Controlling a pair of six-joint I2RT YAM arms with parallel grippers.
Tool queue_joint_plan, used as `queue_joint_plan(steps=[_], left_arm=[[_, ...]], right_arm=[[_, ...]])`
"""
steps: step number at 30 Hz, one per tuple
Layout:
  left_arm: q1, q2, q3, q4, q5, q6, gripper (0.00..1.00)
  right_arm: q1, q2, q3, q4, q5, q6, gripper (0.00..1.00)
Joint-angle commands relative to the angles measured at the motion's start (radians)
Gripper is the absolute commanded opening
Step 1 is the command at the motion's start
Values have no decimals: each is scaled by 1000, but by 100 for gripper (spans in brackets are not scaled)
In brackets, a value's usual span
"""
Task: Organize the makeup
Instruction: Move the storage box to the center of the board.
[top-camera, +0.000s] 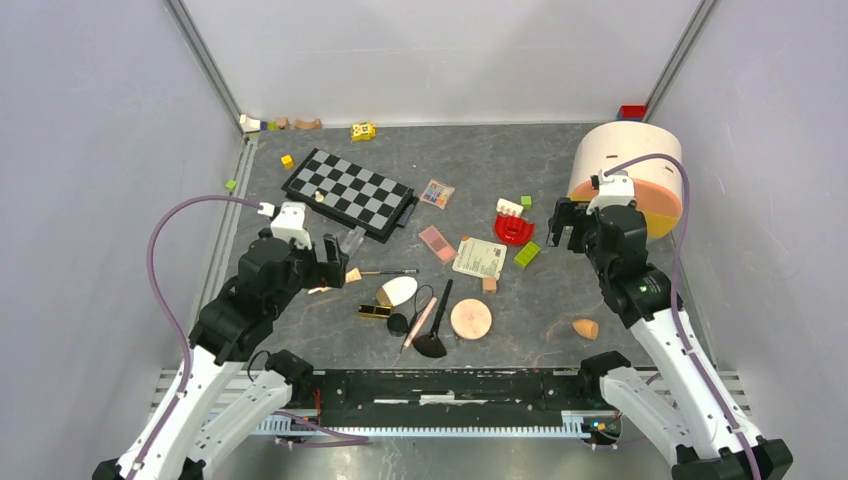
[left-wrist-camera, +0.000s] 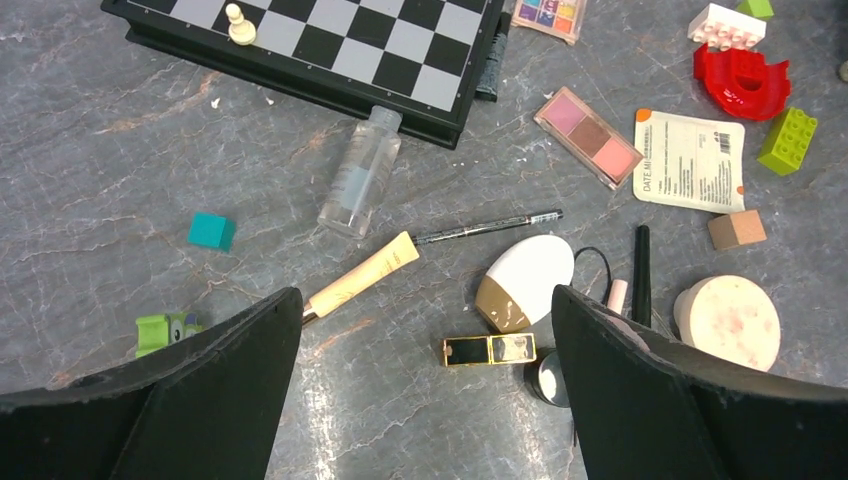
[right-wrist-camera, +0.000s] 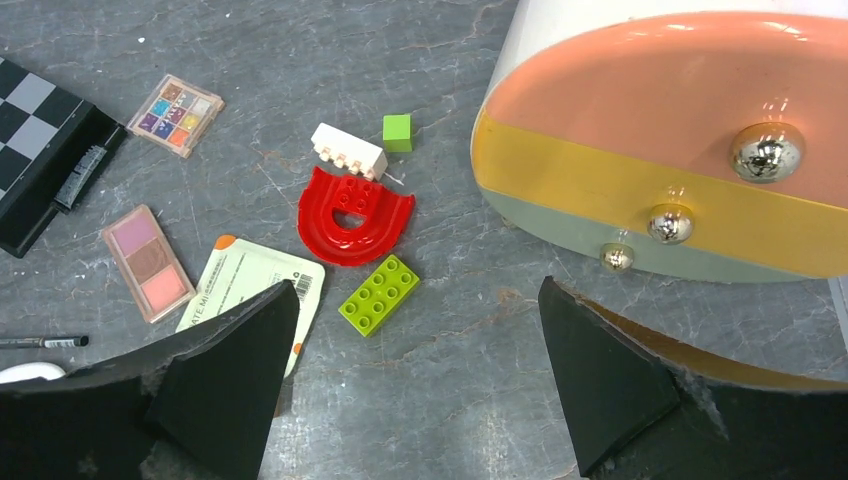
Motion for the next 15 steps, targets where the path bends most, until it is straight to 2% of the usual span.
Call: queue_joint_plan(steps=[1, 6, 11, 15], left_arm=[[4, 19, 24, 9, -31, 24, 100], [4, 84, 90, -39, -18, -46, 100], [4, 197, 174, -152, -223, -209, 100], [4, 215, 184, -164, -215, -226, 100]], right_arm=[[-2, 12, -9, 39, -12, -3, 98], [-2, 49, 9, 12, -5, -23, 97], [-2, 59, 0, -12, 39, -27, 97], [-1, 55, -2, -36, 65, -36, 97]])
